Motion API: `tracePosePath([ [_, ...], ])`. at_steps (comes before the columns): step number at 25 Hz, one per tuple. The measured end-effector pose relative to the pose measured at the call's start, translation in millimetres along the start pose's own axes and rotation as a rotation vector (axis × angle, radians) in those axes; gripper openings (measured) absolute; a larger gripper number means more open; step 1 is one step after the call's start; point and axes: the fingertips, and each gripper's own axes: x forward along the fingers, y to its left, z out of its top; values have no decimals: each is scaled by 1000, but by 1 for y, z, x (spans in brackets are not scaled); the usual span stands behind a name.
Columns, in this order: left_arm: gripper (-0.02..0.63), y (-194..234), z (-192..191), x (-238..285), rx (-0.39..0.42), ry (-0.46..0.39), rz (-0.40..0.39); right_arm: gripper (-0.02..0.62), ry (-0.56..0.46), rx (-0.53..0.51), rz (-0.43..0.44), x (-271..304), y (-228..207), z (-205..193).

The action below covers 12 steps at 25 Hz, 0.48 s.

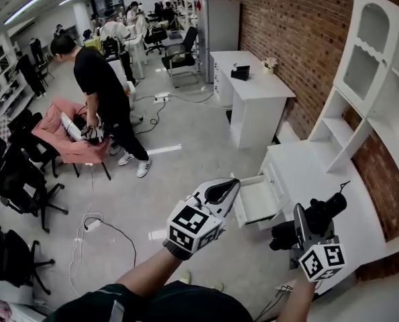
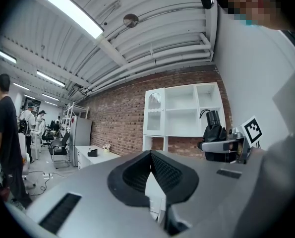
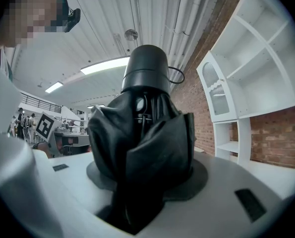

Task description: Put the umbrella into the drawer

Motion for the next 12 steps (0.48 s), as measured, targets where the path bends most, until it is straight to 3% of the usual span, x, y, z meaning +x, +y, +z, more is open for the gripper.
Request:
tracePosePath([
  [12, 6, -3, -11, 2, 10, -1, 77, 202, 9, 37, 71, 10, -9, -17],
])
